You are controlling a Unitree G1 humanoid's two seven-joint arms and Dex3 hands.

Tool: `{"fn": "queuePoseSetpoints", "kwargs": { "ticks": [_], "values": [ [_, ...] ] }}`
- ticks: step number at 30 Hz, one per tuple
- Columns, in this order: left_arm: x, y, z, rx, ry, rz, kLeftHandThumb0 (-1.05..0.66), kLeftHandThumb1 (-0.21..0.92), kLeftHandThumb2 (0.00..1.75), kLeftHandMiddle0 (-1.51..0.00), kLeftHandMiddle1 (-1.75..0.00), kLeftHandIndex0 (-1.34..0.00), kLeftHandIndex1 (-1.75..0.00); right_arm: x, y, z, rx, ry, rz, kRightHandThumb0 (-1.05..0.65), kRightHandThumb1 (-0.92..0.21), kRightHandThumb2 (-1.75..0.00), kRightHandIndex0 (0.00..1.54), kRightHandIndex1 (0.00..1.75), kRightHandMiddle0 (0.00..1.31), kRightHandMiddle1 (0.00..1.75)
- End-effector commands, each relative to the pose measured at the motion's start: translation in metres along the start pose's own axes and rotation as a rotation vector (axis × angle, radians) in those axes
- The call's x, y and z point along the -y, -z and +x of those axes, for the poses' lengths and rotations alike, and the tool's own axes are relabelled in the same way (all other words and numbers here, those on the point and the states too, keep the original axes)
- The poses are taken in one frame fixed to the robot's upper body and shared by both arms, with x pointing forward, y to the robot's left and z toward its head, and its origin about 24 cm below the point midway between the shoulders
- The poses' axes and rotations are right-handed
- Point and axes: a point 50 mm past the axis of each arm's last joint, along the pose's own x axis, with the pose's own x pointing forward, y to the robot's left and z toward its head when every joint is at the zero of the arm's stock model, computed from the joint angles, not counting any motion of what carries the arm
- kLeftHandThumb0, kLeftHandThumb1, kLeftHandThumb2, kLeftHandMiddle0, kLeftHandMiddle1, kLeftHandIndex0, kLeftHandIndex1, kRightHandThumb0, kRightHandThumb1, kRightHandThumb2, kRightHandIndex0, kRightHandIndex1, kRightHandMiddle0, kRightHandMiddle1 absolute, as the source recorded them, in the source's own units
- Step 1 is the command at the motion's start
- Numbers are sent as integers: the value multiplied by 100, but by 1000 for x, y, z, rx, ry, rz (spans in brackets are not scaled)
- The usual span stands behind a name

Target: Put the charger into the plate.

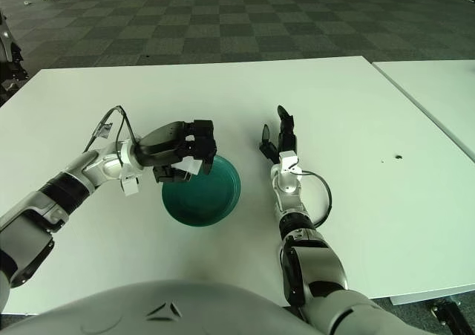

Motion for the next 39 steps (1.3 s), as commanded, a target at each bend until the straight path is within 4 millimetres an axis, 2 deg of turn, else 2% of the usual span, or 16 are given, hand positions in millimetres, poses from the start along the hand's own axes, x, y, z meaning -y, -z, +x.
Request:
{"fn": "queuePoseSetpoints", "kwargs": {
  "ticks": [1, 6, 10, 12, 13, 14, 15, 16, 18, 19, 22, 26, 29, 39],
  "values": [
    [-7, 1, -3, -34, 39, -25, 0, 15, 139, -69, -174, -75, -139, -11, 93, -91, -489, -70, -32, -88, -92, -74, 5, 2, 0, 47],
    [-9, 1, -1, -54, 37, -15, 0, 16, 134, -67, -175, -84, -124, -13, 91, -91, -479, -74, -9, -88, -92, -73, 7, 2, 0, 50],
    [-10, 2, 2, -59, 33, 20, 0, 21, 128, -64, -175, -80, -125, -11, 93, -96, -474, -47, 0, -88, -92, -73, 7, 2, 0, 46],
    [-11, 2, 2, -64, 30, 48, 0, 37, 112, -55, -175, -64, -133, -8, 95, -104, -473, -31, 8, -89, -92, -74, 6, 1, 0, 37],
    [-11, 3, 2, -71, 29, 62, -7, 47, 102, -45, -168, -55, -141, -7, 97, -108, -476, -30, 16, -89, -92, -75, 5, 1, 0, 33],
    [-11, 3, 2, -75, 27, 70, -25, 59, 88, -29, -147, -35, -134, -7, 98, -110, -479, -32, 21, -90, -92, -76, 5, 1, 0, 27],
    [-11, 4, 1, -78, 26, 74, -37, 66, 80, -19, -133, -23, -128, -7, 98, -112, -481, -34, 24, -90, -92, -77, 4, 0, 0, 22],
    [-11, 5, -1, -90, 30, 79, -41, 69, 77, -16, -128, -18, -126, -8, 98, -111, -487, -48, 36, -90, -92, -77, 4, 0, 0, 20],
    [-4, 11, -9, -125, 53, 80, -58, 81, 67, -9, -75, -7, -87, -10, 98, -107, -503, -82, 70, -90, -92, -80, 3, 0, 0, 12],
    [-2, 13, -11, -136, 65, 83, -64, 85, 64, -9, -52, -5, -72, -12, 97, -99, -524, -99, 80, -90, -92, -81, 2, 0, 0, 9],
    [-1, 14, -11, -134, 72, 100, -76, 90, 64, -7, -22, -1, -42, -14, 94, -84, -556, -120, 89, -90, -92, -84, 1, 0, 0, 3],
    [1, 15, -8, -108, 51, 123, -87, 92, 66, -3, -8, 0, -20, -17, 97, -90, -568, -140, 94, -90, -92, -86, 0, 0, 0, 1],
    [2, 15, -7, -92, 48, 133, -92, 92, 68, -1, -4, 0, -11, -16, 98, -91, -582, -147, 90, -90, -92, -86, 0, 0, 0, 0],
    [4, 16, -7, -66, 48, 128, -100, 92, 70, 0, 0, 0, -3, -19, 100, -99, -581, -172, 75, -89, -92, -87, 0, 0, 1, 1]
  ]
}}
